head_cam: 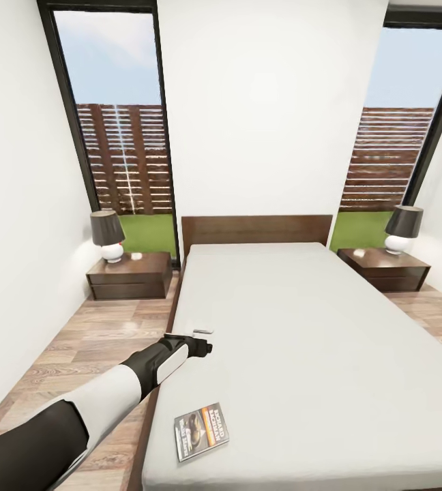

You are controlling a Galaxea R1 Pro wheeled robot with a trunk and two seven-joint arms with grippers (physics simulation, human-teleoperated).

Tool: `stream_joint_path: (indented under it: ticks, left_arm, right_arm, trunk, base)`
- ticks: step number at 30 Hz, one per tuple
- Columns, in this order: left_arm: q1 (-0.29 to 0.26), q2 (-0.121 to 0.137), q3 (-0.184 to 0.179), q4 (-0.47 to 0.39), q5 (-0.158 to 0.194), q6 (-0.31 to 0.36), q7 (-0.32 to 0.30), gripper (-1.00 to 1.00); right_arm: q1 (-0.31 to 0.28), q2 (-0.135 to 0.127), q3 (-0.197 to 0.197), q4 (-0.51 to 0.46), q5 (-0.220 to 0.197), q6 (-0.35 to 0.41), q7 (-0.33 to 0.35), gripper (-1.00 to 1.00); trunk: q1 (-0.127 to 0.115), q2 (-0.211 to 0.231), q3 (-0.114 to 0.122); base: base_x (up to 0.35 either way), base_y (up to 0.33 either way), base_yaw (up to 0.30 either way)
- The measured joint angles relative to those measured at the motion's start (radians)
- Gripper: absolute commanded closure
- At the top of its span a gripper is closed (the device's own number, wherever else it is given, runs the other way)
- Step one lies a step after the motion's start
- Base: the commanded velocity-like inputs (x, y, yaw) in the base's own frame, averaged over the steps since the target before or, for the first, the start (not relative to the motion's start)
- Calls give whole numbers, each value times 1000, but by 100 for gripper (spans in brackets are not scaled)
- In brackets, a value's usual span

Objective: In the bedroom, move the book from the bed onto either nightstand, and place the two sandals side by side next to the bed.

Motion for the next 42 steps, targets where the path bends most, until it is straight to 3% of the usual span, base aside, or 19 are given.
stream_joint_path:
  ticks: [19, 26, 32, 42]
  left_arm:
    - [0, 0, 0, 0, 0, 0, 0, -100]
    - [0, 0, 0, 0, 0, -1, 0, -100]
    - [0, 0, 0, -1, 0, -1, 0, -100]
    - [0, 0, 0, 2, 0, -1, 0, -100]
  right_arm:
    - [19, -5, -2, 1, 0, 2, 0, -100]
    - [43, -14, -2, 1, 0, 39, -3, -100]
    - [64, -35, -1, 1, 0, 121, -42, -100]
    - [74, -46, 0, 1, 0, 170, -128, -100]
  trunk:
    - [73, -133, -60]
    - [100, -182, -82]
    - [123, -224, -100]
    - [161, -294, -132]
  base:
    - [0, 0, 0]
    - [0, 0, 0]
    - [0, 0, 0]
    - [0, 0, 0]
